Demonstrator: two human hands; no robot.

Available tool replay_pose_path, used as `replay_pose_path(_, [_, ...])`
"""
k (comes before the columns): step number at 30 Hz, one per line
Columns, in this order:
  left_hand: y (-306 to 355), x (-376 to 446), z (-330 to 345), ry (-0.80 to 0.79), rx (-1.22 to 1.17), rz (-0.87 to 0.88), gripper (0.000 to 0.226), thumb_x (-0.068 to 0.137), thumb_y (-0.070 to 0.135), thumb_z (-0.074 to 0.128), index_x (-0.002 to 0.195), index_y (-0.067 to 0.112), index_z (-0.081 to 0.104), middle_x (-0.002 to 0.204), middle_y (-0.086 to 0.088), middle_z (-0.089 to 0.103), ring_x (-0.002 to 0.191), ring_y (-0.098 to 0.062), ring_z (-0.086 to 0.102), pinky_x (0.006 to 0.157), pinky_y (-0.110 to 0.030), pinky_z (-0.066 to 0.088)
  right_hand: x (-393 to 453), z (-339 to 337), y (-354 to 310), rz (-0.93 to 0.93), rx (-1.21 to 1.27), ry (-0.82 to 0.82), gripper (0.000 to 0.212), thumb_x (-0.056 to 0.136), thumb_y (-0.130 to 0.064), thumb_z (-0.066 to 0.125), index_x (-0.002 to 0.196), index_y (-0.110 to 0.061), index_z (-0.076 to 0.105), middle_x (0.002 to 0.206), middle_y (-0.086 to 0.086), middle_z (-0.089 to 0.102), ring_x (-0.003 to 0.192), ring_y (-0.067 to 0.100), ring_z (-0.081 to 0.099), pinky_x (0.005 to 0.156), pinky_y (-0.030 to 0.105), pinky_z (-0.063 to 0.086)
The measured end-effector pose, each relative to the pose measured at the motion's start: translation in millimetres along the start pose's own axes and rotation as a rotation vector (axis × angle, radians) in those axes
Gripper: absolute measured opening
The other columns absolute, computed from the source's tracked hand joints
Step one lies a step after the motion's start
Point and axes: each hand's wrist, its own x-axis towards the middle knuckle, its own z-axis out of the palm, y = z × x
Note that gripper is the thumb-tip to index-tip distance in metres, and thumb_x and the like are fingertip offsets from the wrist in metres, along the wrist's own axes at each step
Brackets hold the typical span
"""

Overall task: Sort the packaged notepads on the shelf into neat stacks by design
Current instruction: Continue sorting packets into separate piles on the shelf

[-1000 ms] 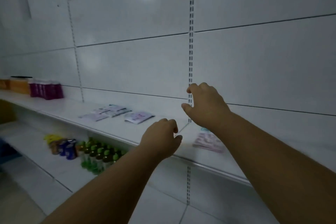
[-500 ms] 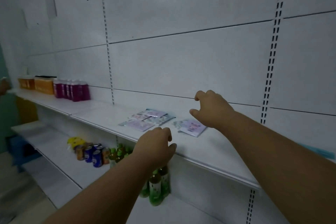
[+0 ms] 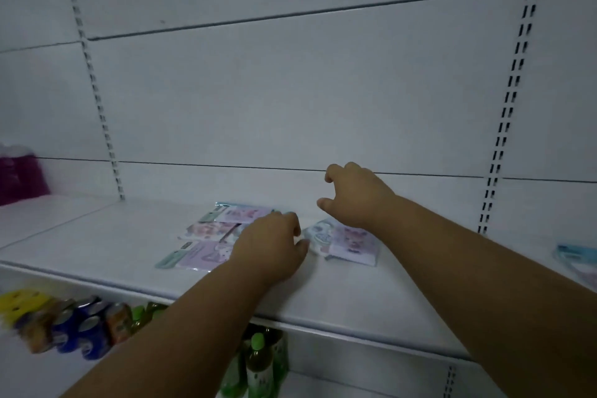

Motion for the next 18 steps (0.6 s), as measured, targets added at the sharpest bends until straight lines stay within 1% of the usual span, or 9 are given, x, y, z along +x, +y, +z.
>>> replay_pose_path(4, [-20.7,31.3,-8.7,0.047,-0.066,0.125,0.029,0.091,0.045,0.056,0.109,0.023,0.062,0.107,0.0,0.064,0.097,-0.021,0.061,0.084,-0.033,0.049,-4.8,22.4,0.2,0.214,-0.056,-0.072,0.051,0.086,-0.047,0.061,0.124,-0.015,0.055,0.124,0.011,0.054,0.107,0.03,0.057,0.091,0.041,0.05])
replay_pose_path(7, [-34.0,50.8,-15.7,0.068,-0.116,0.204,0.029,0.092,0.044,0.056,0.111,0.023,0.062,0.107,0.001,0.064,0.098,-0.02,0.06,0.079,-0.029,0.042,-9.3,42.3,-0.4,0.379,-0.142,-0.122,0.048,0.085,-0.052,0.056,0.111,-0.012,0.061,0.116,0.011,0.06,0.103,0.031,0.059,0.084,0.035,0.048])
replay_pose_path(9, [-40.7,59.5,-19.1,0.07,-0.148,0.238,0.029,0.091,0.044,0.056,0.11,0.023,0.062,0.108,0.001,0.064,0.099,-0.02,0.06,0.079,-0.03,0.042,-12.0,55.7,1.0,0.492,-0.183,-0.153,0.054,0.081,-0.057,0.05,0.113,-0.015,0.061,0.118,0.011,0.062,0.106,0.031,0.058,0.089,0.036,0.046])
replay_pose_path(11, [-45.6,65.7,-20.9,0.053,-0.182,0.255,0.028,0.091,0.044,0.056,0.109,0.023,0.062,0.108,0.002,0.064,0.099,-0.02,0.06,0.08,-0.03,0.043,-13.1,64.5,2.0,0.611,-0.193,-0.204,0.065,0.077,-0.063,0.042,0.121,-0.019,0.06,0.126,0.011,0.061,0.114,0.032,0.056,0.096,0.038,0.045])
replay_pose_path(13, [-48.4,70.7,-20.8,0.033,-0.194,0.277,0.028,0.091,0.044,0.056,0.109,0.023,0.062,0.108,0.002,0.064,0.098,-0.02,0.059,0.079,-0.03,0.043,-10.0,68.7,3.5,0.683,-0.163,-0.239,0.069,0.074,-0.067,0.041,0.123,-0.02,0.059,0.129,0.009,0.06,0.118,0.032,0.056,0.1,0.039,0.044])
replay_pose_path(14, [-49.1,72.5,-20.4,0.024,-0.2,0.289,0.028,0.091,0.044,0.056,0.109,0.023,0.061,0.108,0.002,0.064,0.097,-0.019,0.059,0.079,-0.03,0.043,-7.2,69.6,5.3,0.699,-0.136,-0.229,0.064,0.073,-0.065,0.045,0.116,-0.02,0.06,0.126,0.008,0.061,0.116,0.032,0.057,0.1,0.039,0.045])
replay_pose_path(16, [-48.9,74.7,-17.8,0.011,-0.214,0.305,0.028,0.091,0.044,0.056,0.109,0.023,0.061,0.107,0.002,0.064,0.096,-0.019,0.059,0.077,-0.029,0.042,-2.7,68.5,6.7,0.698,-0.07,-0.164,0.042,0.071,-0.056,0.055,0.093,-0.02,0.059,0.112,0.008,0.066,0.108,0.031,0.061,0.092,0.033,0.049])
replay_pose_path(17, [-48.3,75.0,-15.8,0.005,-0.218,0.31,0.028,0.091,0.044,0.056,0.108,0.023,0.061,0.106,0.002,0.064,0.095,-0.019,0.059,0.076,-0.029,0.041,-1.5,67.3,6.7,0.682,-0.038,-0.13,0.033,0.072,-0.048,0.058,0.088,-0.019,0.057,0.107,0.01,0.066,0.106,0.031,0.062,0.086,0.031,0.049])
replay_pose_path(18, [-47.1,75.3,-13.2,-0.002,-0.223,0.312,0.027,0.09,0.043,0.056,0.108,0.023,0.061,0.106,0.001,0.064,0.095,-0.02,0.059,0.076,-0.029,0.041,-0.6,64.7,6.2,0.667,-0.014,-0.095,0.027,0.076,-0.039,0.058,0.091,-0.016,0.059,0.106,0.012,0.066,0.107,0.031,0.062,0.082,0.029,0.048])
